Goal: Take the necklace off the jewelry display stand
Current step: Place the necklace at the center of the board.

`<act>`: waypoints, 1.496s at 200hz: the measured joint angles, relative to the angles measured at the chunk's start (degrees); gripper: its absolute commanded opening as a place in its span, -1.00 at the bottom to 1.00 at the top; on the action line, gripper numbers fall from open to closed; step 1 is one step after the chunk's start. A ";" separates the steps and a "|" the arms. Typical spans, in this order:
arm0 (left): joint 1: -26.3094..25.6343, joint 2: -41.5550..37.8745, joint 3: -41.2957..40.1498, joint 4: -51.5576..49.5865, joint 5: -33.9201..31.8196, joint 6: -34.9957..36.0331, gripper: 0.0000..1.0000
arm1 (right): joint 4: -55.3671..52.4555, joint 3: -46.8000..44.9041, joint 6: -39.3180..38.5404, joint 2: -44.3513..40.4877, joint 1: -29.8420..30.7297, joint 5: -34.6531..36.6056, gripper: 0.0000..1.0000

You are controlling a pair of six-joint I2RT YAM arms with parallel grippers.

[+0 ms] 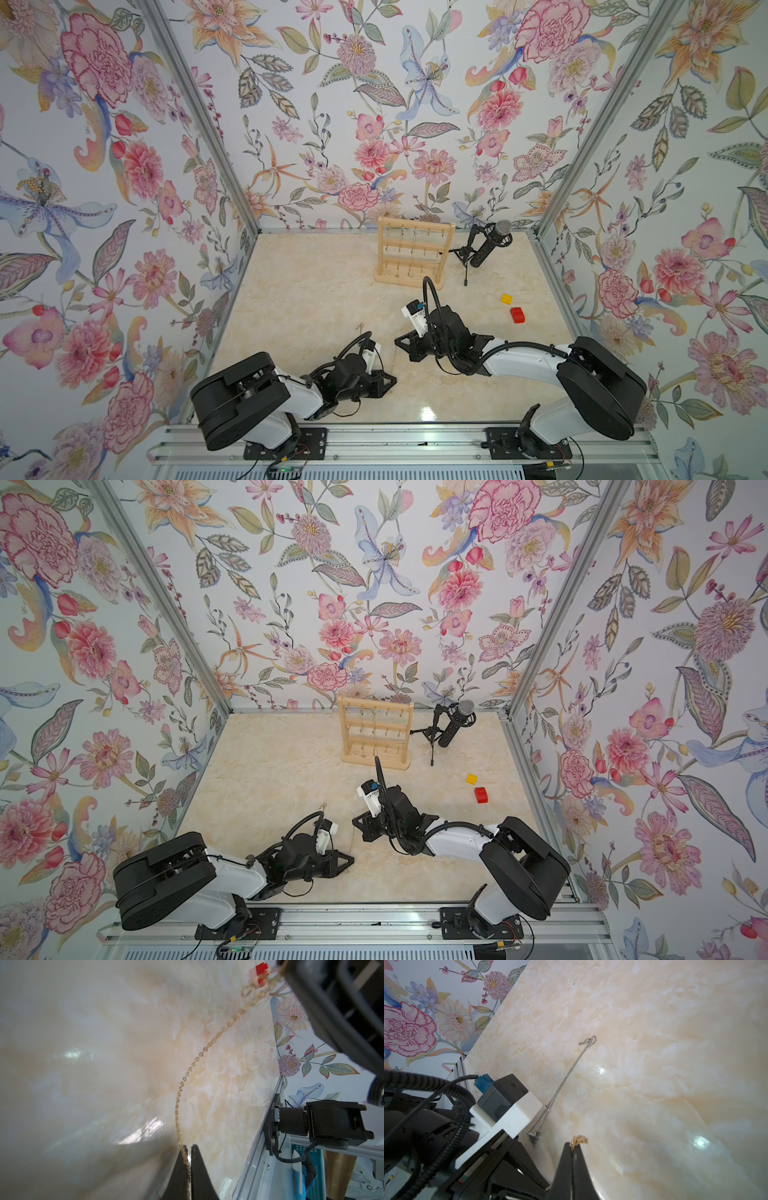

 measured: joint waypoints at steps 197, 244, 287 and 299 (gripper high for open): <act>-0.70 -3.67 1.84 -6.23 -5.92 1.25 -0.39 | 1.36 3.41 -0.59 4.52 -1.22 -0.76 -1.00; -1.33 -5.75 1.38 -7.41 -7.76 1.03 -0.26 | 1.53 3.54 -0.59 6.27 -1.31 -1.18 -1.00; -2.19 -7.80 1.38 -10.34 -9.92 1.03 -0.09 | 1.57 4.31 -0.59 7.28 -1.60 -1.62 -1.00; -2.34 -8.81 1.36 -10.97 -10.73 1.01 -0.08 | 1.57 4.44 -0.59 7.30 -1.62 -1.73 -1.00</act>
